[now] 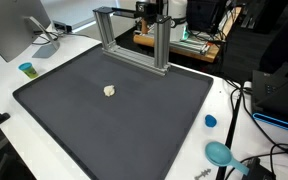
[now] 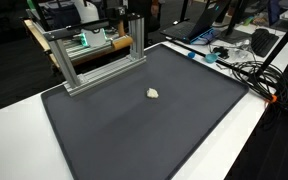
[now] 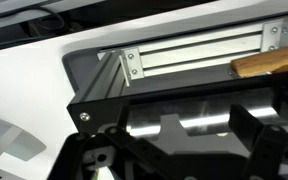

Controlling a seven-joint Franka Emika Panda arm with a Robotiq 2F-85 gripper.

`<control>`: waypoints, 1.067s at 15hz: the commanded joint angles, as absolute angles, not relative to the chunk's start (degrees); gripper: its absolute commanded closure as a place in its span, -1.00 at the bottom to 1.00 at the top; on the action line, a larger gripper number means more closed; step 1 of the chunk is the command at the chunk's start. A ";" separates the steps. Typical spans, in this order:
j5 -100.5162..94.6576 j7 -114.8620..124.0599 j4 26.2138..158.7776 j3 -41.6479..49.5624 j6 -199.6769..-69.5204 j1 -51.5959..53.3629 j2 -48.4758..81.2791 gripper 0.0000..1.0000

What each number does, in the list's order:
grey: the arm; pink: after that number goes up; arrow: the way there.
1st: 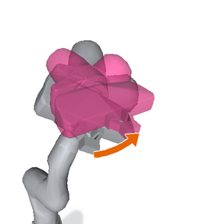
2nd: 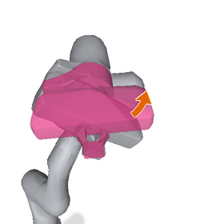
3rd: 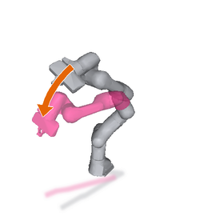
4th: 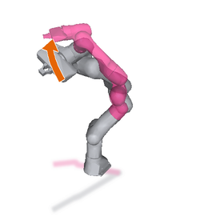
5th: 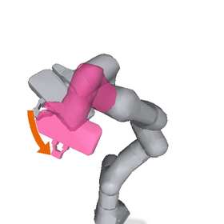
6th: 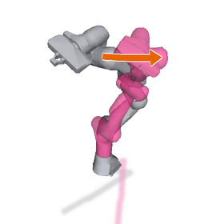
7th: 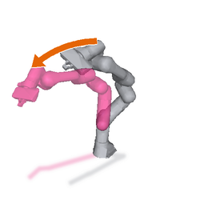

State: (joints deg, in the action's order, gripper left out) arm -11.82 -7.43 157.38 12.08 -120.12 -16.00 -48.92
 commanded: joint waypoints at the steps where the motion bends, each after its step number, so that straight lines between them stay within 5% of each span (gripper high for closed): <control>1: -5.45 0.01 156.70 7.00 -113.55 -12.97 -57.21 -1.00; 7: -1.62 21.39 155.80 -8.40 -119.93 -9.43 -53.77 -1.00; 16: -2.77 16.70 155.57 -7.05 -120.65 -5.82 -52.04 -1.00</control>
